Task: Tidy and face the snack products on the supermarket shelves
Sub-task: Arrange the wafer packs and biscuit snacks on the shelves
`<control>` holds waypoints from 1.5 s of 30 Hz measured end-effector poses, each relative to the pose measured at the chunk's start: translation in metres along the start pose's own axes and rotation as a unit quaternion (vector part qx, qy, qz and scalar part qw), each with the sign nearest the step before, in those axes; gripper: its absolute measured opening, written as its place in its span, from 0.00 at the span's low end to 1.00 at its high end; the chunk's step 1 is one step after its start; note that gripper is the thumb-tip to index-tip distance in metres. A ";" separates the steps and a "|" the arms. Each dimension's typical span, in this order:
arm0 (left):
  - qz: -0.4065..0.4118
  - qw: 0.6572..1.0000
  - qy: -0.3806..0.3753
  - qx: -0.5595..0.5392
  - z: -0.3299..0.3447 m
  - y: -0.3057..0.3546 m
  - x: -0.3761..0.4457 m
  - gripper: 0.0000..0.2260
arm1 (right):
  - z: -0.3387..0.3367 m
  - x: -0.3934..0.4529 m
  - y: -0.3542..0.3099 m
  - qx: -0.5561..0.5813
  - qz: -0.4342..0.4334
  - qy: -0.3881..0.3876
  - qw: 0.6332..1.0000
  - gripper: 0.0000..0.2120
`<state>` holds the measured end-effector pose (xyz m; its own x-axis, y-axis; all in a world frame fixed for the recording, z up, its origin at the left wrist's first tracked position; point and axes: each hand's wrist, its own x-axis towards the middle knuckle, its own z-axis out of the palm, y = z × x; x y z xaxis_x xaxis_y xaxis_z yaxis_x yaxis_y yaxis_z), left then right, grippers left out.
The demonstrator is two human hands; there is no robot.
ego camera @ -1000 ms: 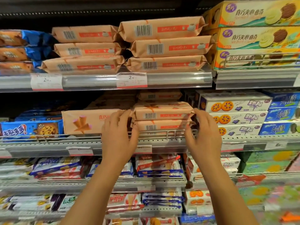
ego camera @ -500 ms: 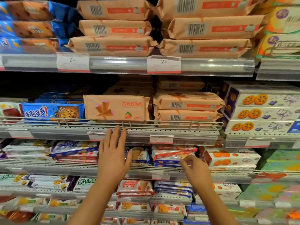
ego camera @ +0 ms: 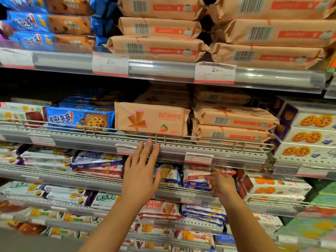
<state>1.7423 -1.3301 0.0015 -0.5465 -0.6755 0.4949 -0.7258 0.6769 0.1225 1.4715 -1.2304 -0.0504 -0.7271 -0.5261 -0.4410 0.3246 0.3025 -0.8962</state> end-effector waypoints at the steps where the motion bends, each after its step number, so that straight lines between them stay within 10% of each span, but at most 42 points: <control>1: 0.000 1.000 0.002 0.000 0.001 0.000 0.000 0.32 | 0.000 0.000 0.001 0.004 -0.001 -0.002 1.000 0.17; 12: 0.014 1.000 0.006 -0.027 0.001 0.000 0.000 0.33 | -0.016 -0.030 0.028 0.087 -0.051 -0.060 0.993 0.14; 18: -0.067 0.966 0.083 -0.237 0.007 -0.031 -0.047 0.13 | -0.009 -0.057 0.057 0.096 -0.054 -0.114 0.987 0.18; 20: -0.230 0.928 0.050 -0.290 0.009 -0.051 -0.066 0.07 | -0.003 -0.063 0.066 0.089 -0.073 -0.129 0.985 0.20; 24: -0.507 0.712 -0.011 -0.485 0.010 -0.112 -0.068 0.11 | 0.019 -0.075 0.084 0.071 -0.091 -0.133 0.984 0.25; 29: -0.555 0.601 -0.034 -0.574 0.008 -0.179 -0.035 0.21 | 0.059 -0.090 0.090 0.067 -0.104 -0.111 0.986 0.27; 45: -0.492 0.564 -0.156 -0.644 0.025 -0.261 -0.010 0.17 | 0.173 -0.167 0.108 0.091 -0.152 -0.054 0.983 0.19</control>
<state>1.9268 -1.5073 -0.0574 -0.3359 -0.7920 -0.5098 0.0538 -0.5564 0.8291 1.7321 -1.2477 -0.0818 -0.7420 -0.6544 -0.1453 0.2120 -0.0235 -0.9770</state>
